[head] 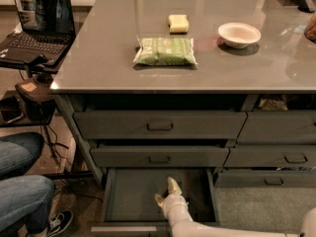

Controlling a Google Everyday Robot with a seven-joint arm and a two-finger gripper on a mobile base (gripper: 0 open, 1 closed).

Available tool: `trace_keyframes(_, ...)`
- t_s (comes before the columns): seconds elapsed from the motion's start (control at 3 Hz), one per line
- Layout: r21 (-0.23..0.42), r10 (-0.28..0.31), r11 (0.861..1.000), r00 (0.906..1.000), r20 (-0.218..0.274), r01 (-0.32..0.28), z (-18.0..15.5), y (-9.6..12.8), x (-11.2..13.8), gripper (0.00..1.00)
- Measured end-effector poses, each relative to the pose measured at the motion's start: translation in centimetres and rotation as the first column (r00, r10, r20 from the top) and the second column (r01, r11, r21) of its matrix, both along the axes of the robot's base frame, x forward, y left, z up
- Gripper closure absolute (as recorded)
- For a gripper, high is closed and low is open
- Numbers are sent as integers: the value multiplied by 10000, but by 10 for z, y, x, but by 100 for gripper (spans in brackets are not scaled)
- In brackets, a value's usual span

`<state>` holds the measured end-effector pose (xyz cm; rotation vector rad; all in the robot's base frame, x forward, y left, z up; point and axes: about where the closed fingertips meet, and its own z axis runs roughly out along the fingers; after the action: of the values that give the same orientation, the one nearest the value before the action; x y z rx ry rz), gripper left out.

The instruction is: Pick rxbar chocolate from bottom drawer and place on counter

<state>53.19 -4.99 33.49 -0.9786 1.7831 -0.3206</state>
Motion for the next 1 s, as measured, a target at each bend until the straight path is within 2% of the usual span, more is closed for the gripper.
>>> trace_keyframes(0.33, 0, 0, 10000, 10000, 0, 0, 0, 0, 0, 0)
trace_keyframes(0.67, -197, -98, 9998, 9992, -379, 90, 0, -6, 6, 0)
trace_keyframes(1.0, -1011, -39, 9949, 9952, -980, -60, 6, -25, 36, 0)
